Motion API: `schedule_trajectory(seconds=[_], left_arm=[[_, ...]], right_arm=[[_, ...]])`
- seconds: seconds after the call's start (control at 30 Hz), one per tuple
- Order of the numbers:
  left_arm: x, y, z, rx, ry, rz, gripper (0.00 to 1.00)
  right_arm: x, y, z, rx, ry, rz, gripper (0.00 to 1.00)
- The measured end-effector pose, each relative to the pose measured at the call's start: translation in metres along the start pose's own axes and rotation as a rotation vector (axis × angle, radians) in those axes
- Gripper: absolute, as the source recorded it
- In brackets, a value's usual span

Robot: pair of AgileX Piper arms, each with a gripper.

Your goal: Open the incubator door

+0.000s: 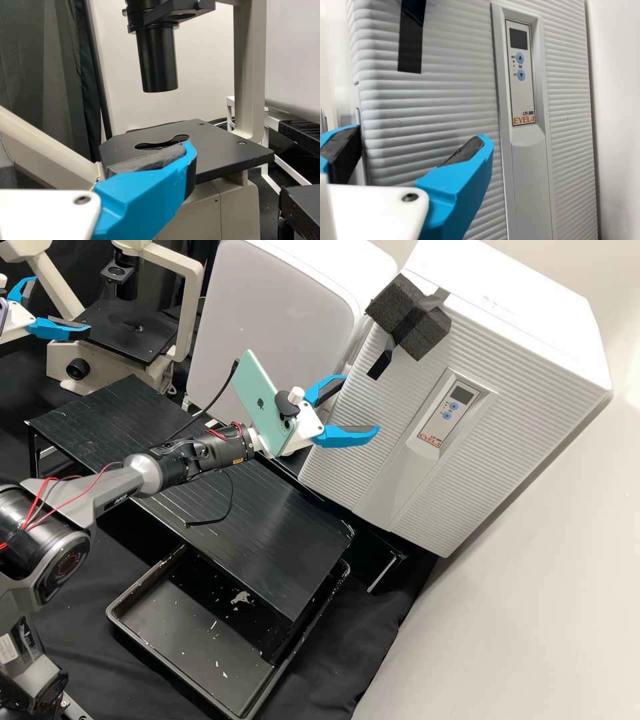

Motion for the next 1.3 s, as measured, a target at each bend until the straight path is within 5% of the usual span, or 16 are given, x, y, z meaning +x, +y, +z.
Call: schedule_trajectory(seconds=[1.3], left_arm=[[0.0,0.0,0.0,0.0,0.0,0.0,1.0]], right_arm=[[-0.016,0.016,-0.001,-0.043,0.005,-0.027,0.0]])
